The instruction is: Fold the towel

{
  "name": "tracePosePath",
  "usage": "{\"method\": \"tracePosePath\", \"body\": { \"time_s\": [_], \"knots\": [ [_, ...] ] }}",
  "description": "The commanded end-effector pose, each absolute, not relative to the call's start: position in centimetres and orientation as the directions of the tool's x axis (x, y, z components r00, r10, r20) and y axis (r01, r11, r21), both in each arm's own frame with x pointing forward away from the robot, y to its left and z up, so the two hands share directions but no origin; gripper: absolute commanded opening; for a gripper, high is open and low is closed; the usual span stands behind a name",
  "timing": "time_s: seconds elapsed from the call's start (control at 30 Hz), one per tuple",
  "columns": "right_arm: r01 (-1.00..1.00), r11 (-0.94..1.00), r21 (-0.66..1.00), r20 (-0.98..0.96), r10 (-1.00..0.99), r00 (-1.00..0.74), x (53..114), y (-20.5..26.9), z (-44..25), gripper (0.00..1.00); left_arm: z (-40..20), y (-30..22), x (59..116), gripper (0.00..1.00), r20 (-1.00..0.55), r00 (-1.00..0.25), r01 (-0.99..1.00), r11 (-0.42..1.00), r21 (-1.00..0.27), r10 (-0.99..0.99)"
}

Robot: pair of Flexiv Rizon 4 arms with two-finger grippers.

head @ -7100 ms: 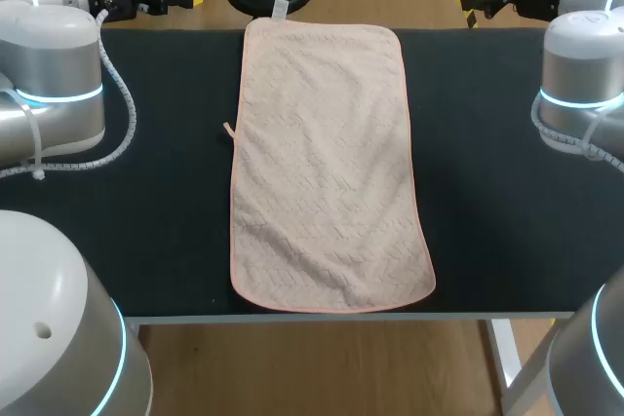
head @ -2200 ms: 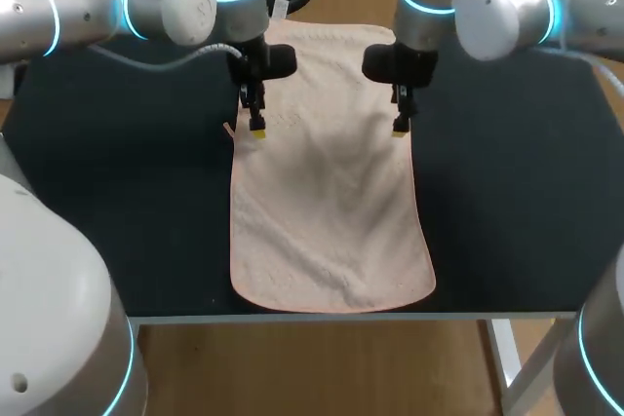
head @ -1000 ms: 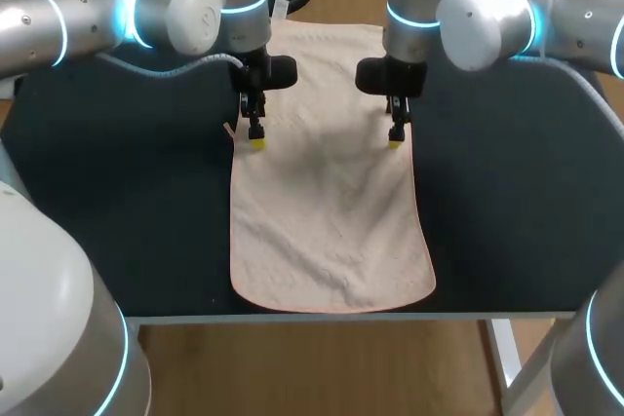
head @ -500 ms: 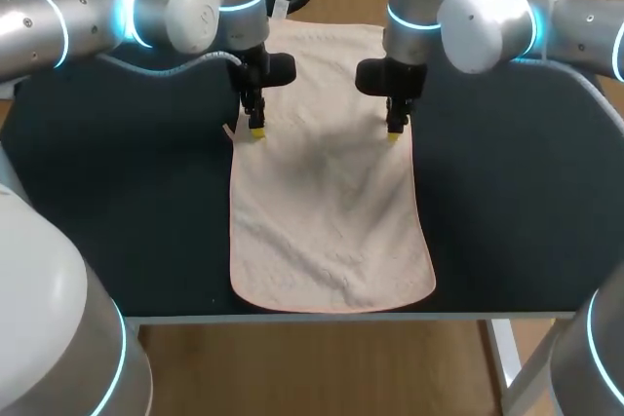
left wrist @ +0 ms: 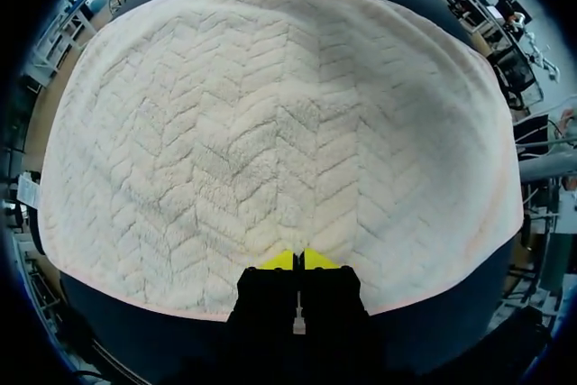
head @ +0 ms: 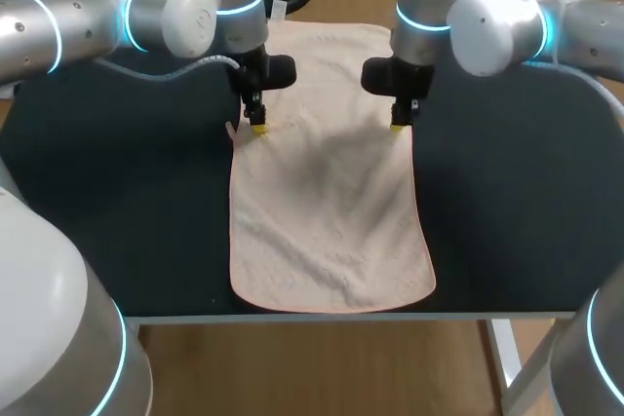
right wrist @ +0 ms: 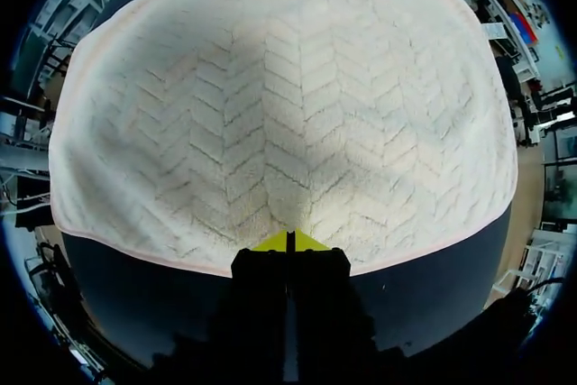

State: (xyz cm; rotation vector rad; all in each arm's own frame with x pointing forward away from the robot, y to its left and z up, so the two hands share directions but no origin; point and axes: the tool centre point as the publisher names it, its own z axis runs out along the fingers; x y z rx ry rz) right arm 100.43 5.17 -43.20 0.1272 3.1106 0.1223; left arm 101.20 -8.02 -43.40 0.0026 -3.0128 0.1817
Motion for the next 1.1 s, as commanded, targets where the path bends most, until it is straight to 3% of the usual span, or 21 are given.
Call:
{"method": "tracePosePath", "body": {
  "time_s": [0.03, 0.07, 0.93, 1.0, 1.03, 1.1],
  "knots": [
    [0.089, 0.992, 0.089, -0.013, 0.09, -0.996, 100.3, 5.0, -42.6, 0.29, -43.2, -7.9, 100.9, 0.0, 0.12, -0.993, -0.007, 0.993, -0.118, 0.007],
    [0.093, 0.992, 0.09, -0.01, 0.094, -0.996, 100.2, 5.0, -42.4, 1.0, -43.2, -7.9, 100.9, 0.0, 0.121, -0.993, -0.006, 0.993, -0.118, 0.008],
    [0.044, 0.996, 0.075, 0.032, 0.042, -0.999, 100.5, 5.6, -44.7, 1.0, -43.2, -7.7, 100.7, 0.0, 0.135, -0.991, 0.006, 0.994, -0.11, 0.021],
    [0.044, 0.997, 0.068, 0.036, 0.042, -0.998, 100.4, 5.5, -44.8, 0.24, -43.2, -7.7, 100.7, 0.0, 0.135, -0.991, 0.006, 0.994, -0.111, 0.021],
    [0.043, 0.997, 0.067, 0.036, 0.041, -0.999, 100.4, 5.5, -44.9, 0.0, -43.2, -7.7, 100.8, 0.0, 0.135, -0.991, 0.006, 0.994, -0.112, 0.021],
    [0.041, 0.997, 0.067, 0.038, 0.039, -0.999, 100.2, 5.4, -45.0, 0.0, -43.3, -7.7, 100.8, 0.0, 0.134, -0.991, 0.006, 0.994, -0.112, 0.021]
  ]
}}
